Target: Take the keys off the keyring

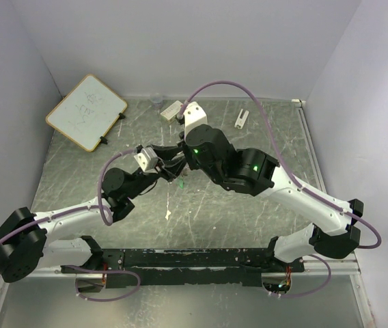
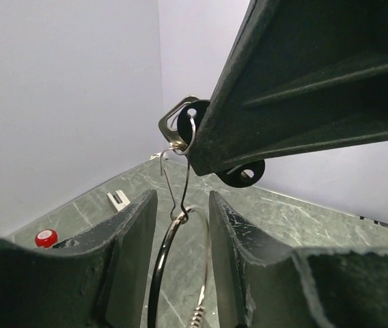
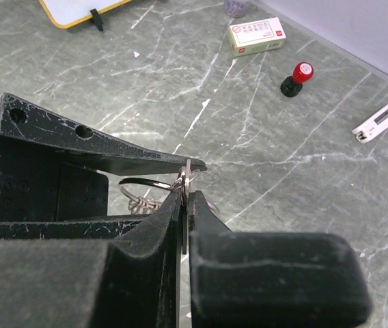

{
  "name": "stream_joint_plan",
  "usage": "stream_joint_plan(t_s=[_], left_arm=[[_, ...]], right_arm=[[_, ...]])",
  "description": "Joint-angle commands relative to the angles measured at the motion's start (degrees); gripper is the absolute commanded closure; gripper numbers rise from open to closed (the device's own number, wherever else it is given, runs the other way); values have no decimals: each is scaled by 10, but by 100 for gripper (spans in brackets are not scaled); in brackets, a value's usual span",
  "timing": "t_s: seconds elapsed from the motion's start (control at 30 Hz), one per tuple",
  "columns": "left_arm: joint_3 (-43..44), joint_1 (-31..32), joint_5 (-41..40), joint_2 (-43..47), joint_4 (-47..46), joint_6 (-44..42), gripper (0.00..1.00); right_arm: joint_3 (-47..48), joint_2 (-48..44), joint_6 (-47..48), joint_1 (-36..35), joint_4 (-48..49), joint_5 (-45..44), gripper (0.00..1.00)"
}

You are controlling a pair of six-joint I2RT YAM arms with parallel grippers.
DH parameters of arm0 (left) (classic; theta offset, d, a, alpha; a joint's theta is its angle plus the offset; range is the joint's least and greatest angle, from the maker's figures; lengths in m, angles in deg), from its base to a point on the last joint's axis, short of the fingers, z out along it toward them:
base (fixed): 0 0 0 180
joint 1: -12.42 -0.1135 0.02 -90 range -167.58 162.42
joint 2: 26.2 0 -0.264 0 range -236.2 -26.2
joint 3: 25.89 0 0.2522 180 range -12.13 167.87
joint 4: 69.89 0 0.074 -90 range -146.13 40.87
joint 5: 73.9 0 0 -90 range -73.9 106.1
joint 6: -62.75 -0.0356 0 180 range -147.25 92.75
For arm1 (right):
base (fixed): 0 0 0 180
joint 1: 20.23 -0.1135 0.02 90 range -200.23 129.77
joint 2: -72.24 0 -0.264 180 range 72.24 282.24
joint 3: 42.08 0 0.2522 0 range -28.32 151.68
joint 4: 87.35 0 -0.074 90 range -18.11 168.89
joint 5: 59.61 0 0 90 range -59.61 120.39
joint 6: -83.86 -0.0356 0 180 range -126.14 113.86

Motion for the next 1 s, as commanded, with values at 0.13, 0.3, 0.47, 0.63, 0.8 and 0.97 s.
stream_joint_plan(t_s=[0.13, 0.3, 0.47, 0.63, 0.8, 0.97], left_arm=[[19, 5, -23, -4, -22, -18, 56], [18, 6, -27, -1, -25, -21, 55], [18, 6, -23, -1, -26, -22, 59], [16, 6, -17, 1, -27, -26, 62], [15, 6, -14, 4, -22, -28, 79], [15, 6, -11, 9, -7, -40, 93]], right_arm=[[-8, -6, 3, -5, 19, -2, 100], [-8, -5, 4, -5, 20, -3, 100], [-8, -3, 6, -4, 21, -3, 100], [-8, -2, 5, -4, 21, -4, 100], [-10, -3, 5, -4, 22, -6, 100], [-9, -3, 2, -5, 19, -10, 100]])
